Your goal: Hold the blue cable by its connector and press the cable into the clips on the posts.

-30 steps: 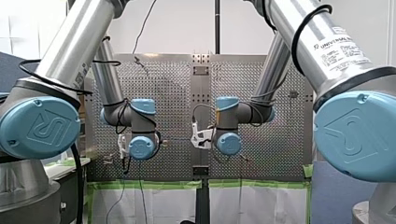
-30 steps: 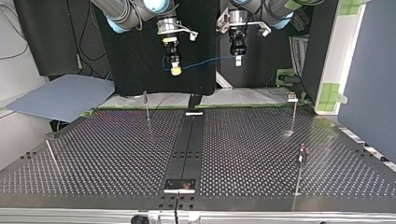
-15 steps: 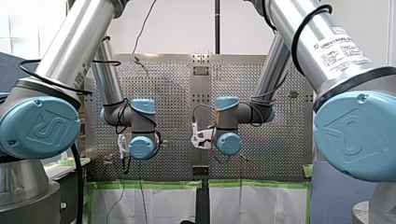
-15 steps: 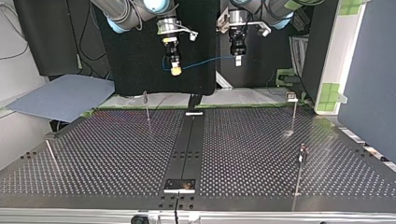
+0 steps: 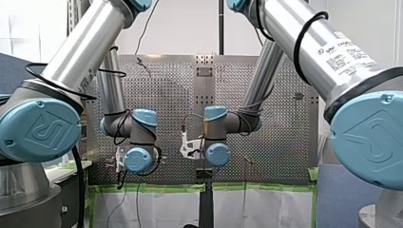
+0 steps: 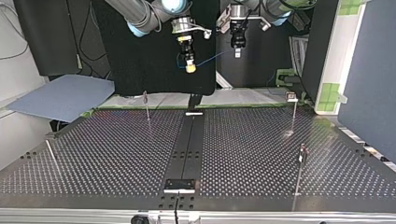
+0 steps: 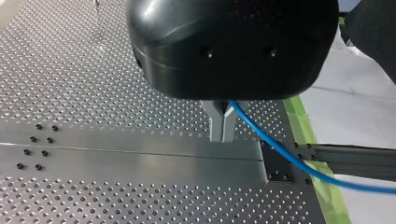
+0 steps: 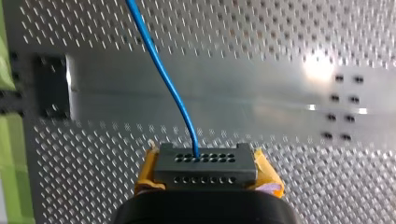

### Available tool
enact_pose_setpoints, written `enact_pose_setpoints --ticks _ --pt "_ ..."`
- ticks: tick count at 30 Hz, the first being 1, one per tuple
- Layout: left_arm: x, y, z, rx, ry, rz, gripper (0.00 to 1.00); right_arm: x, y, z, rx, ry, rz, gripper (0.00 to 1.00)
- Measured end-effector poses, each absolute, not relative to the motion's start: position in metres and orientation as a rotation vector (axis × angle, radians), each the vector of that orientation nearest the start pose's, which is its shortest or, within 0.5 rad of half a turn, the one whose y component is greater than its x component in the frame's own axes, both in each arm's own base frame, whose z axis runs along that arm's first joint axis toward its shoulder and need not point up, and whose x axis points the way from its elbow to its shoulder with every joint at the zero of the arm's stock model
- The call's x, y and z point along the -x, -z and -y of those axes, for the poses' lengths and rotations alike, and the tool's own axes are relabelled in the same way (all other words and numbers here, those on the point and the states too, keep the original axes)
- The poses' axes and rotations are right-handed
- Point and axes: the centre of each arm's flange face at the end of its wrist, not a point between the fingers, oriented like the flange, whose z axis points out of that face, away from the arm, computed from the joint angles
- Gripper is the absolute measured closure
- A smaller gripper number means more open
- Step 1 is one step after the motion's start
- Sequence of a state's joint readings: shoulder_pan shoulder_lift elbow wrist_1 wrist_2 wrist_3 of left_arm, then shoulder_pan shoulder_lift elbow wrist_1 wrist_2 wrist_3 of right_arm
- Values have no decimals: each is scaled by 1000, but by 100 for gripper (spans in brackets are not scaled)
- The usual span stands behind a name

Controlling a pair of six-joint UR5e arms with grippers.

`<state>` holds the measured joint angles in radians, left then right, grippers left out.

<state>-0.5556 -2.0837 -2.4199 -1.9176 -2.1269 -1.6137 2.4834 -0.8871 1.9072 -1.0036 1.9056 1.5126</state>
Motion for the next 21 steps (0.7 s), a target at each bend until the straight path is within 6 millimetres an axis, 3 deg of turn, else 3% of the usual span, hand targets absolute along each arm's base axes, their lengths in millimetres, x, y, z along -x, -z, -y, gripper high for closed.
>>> enact_pose_setpoints --ticks 6,11,21 --pt "-263 -38 258 -23 -28 -1690 98 -521 -31 243 -1713 -1565 798 100" --pt "-263 -38 258 -23 -28 -1691 98 -521 -19 236 -1739 -1552 795 100" --pt "-267 -52 255 29 -6 -1661 98 -528 -53 239 -1679 -1610 865 100"
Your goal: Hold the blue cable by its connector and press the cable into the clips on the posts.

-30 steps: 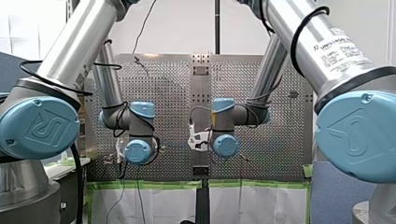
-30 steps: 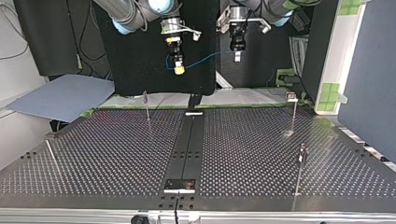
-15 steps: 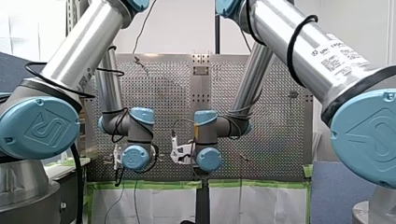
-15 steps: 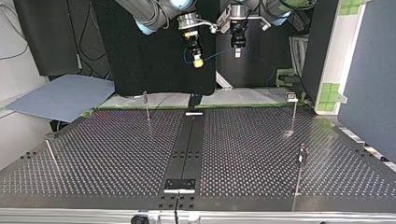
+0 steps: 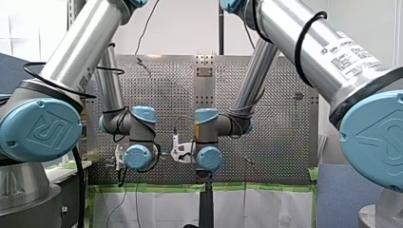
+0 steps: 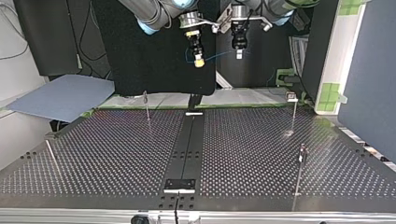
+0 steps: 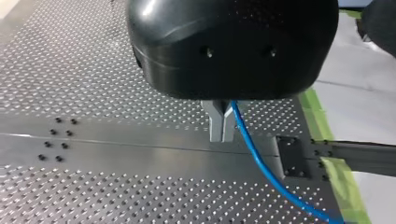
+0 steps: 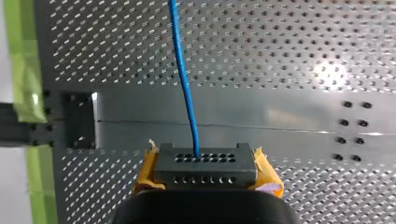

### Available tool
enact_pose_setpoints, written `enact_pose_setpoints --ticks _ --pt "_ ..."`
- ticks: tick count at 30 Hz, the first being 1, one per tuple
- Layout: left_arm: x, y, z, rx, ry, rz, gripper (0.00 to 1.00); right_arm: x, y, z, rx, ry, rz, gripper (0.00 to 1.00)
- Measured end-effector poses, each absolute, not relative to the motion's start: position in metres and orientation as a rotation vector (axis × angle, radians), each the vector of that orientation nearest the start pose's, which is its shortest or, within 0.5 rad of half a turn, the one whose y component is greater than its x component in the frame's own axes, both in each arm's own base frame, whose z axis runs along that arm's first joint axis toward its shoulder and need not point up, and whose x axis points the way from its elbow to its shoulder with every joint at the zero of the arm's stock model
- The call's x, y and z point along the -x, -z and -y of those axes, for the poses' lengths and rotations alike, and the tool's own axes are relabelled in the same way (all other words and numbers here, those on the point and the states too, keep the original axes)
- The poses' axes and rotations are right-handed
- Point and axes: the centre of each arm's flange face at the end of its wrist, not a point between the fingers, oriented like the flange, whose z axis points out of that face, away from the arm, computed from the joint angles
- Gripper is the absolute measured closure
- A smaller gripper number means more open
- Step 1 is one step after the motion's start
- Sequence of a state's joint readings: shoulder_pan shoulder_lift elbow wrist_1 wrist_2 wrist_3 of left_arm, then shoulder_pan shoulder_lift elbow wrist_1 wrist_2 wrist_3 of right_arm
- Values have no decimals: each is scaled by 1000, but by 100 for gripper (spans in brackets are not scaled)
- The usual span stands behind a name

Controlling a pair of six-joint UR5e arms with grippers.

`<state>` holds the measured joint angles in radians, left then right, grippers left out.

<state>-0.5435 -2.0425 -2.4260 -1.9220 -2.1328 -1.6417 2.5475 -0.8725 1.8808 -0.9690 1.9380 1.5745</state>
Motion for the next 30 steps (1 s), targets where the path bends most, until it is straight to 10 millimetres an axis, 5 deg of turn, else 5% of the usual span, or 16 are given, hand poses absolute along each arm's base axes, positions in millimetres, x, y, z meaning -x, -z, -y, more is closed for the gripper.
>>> enact_pose_setpoints --ticks 12,30 --pt "-278 -88 249 123 -29 -1636 98 -543 -128 258 -1601 -1746 857 100" --pt "-330 -179 265 267 3 -1495 98 -536 -240 308 -1472 -1786 868 100"
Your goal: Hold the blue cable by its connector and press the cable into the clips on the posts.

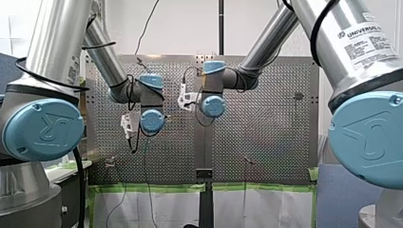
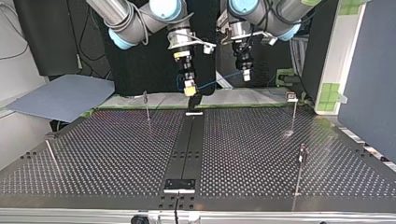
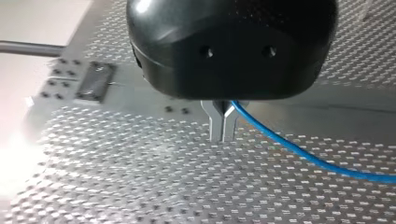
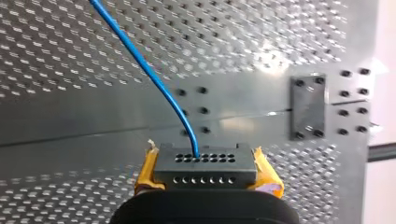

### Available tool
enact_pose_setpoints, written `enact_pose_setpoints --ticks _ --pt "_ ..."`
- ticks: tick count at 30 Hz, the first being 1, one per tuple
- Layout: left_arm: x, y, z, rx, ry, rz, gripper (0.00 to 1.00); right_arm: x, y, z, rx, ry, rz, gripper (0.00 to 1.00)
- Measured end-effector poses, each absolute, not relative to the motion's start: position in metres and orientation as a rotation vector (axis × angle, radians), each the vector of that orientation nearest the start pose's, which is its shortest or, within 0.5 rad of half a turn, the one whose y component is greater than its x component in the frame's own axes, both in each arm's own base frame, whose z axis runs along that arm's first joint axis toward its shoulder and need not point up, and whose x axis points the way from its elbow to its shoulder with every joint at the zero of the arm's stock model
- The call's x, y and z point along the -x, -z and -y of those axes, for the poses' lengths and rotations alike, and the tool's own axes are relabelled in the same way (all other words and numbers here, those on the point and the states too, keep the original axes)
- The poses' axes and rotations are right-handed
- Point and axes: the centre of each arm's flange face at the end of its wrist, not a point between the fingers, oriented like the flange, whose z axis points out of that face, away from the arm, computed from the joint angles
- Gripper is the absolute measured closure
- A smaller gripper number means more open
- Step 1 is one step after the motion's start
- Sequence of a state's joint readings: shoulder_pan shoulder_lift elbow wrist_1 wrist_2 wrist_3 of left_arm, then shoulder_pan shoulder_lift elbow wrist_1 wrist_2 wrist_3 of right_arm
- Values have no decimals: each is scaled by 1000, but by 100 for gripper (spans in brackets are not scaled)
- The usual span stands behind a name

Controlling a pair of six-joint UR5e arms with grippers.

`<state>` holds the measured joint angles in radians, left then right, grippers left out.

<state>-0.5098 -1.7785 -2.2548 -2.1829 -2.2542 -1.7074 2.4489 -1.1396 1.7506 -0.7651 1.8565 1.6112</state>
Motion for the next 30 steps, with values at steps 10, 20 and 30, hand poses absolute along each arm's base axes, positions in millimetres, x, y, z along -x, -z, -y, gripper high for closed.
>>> enact_pose_setpoints --ticks 10,20,30 --pt "-354 -240 264 347 14 -1412 98 -521 -300 330 -1420 -1834 836 100" --pt "-371 -308 258 412 40 -1326 98 -510 -353 348 -1368 -1910 765 100" --pt "-374 -375 247 440 61 -1254 98 -515 -346 358 -1404 -1930 726 100"
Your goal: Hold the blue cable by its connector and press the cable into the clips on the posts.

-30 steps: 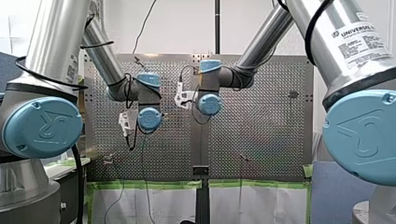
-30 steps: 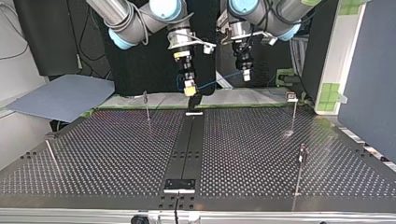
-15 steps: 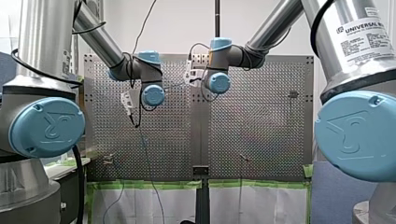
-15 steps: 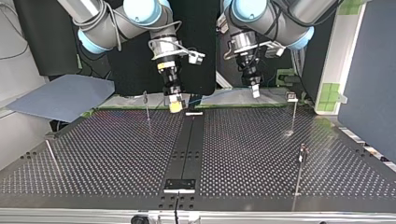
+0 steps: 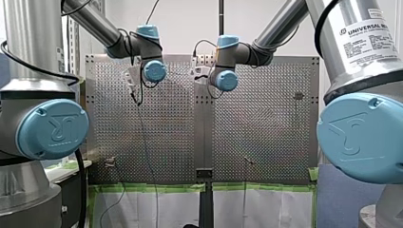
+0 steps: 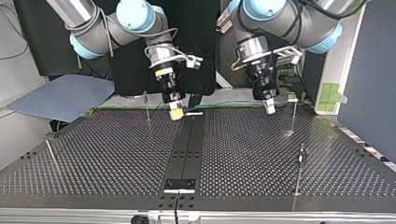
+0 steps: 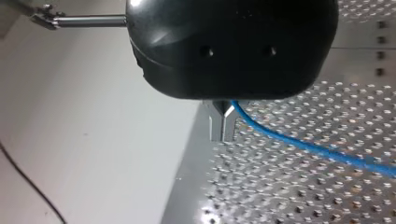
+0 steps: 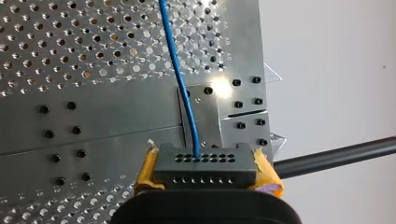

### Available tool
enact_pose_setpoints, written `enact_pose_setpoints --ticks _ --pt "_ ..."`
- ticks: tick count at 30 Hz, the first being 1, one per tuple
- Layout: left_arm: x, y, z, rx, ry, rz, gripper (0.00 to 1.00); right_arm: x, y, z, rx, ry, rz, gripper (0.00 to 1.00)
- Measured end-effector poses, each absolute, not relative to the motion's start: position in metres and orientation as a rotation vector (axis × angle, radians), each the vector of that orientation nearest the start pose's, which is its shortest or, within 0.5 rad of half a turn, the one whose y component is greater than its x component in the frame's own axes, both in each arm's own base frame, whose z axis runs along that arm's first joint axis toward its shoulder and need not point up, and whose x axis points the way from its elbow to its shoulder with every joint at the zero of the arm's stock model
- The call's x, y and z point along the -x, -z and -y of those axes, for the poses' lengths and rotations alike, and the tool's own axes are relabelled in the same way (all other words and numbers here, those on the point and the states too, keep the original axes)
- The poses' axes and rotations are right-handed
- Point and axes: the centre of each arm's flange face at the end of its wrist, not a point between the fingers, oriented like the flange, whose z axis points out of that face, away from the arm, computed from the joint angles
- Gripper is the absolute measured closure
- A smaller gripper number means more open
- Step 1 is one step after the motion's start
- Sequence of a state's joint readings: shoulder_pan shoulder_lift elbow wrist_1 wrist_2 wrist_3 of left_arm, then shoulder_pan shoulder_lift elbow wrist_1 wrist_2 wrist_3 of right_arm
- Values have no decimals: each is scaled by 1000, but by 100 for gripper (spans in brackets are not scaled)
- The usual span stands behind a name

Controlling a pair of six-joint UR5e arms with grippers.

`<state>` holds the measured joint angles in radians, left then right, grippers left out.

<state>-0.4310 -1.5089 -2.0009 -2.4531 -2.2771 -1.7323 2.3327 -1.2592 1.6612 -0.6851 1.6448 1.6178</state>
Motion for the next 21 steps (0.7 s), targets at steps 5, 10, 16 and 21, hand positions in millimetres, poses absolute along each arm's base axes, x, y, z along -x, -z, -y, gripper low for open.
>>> enact_pose_setpoints --ticks 5,10,16,21 --pt "-366 -391 241 440 61 -1248 98 -517 -349 360 -1403 -1946 708 100" --pt "-358 -402 233 440 52 -1253 98 -521 -361 364 -1383 -1967 689 100" --pt "-355 -401 230 427 28 -1282 98 -531 -380 365 -1358 -2004 656 100" --pt "-357 -401 228 421 25 -1286 98 -539 -383 366 -1359 -2017 643 100"
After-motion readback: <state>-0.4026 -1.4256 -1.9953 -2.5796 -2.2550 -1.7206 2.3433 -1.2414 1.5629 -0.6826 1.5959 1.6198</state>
